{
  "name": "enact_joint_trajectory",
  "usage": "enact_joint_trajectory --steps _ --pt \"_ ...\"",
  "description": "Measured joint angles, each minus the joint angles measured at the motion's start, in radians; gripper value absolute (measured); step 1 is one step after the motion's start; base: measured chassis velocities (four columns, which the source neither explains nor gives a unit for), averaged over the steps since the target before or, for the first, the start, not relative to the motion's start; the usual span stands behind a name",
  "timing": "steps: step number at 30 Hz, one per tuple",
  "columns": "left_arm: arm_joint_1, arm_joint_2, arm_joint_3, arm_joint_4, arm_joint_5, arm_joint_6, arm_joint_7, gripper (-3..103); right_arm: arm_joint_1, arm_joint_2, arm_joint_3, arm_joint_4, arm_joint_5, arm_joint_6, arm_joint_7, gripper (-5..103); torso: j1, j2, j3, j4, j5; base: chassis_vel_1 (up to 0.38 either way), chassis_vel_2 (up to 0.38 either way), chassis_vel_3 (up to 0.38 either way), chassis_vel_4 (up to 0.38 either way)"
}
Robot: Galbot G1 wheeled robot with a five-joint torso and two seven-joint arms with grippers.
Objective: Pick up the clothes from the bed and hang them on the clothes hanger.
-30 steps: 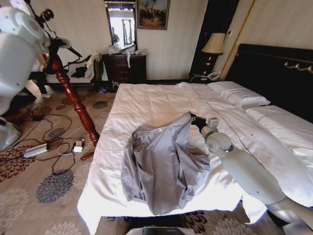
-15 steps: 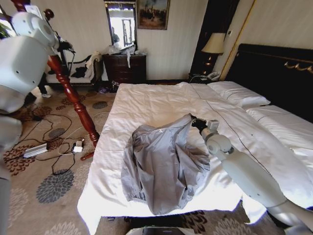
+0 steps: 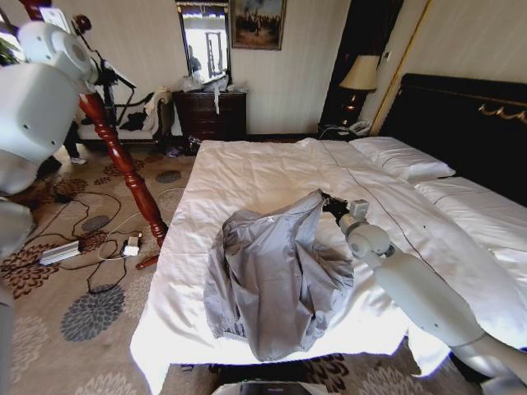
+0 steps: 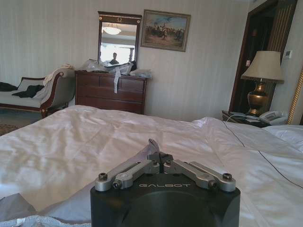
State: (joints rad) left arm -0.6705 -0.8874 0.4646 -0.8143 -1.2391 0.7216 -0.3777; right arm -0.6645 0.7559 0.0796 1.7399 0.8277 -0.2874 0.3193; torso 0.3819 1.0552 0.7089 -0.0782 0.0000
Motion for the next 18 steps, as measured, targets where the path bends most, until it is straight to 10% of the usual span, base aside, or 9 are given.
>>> enact_joint_trajectory --steps 18 --pt "0.091 0.155 -0.027 -0.396 -0.062 -0.008 0.032 15 0.0 0.0 0.001 0.008 0.005 -0.004 0.007 0 0.0 0.0 0.0 0.0007 -0.0002 0.0 0.0 0.0 0.0"
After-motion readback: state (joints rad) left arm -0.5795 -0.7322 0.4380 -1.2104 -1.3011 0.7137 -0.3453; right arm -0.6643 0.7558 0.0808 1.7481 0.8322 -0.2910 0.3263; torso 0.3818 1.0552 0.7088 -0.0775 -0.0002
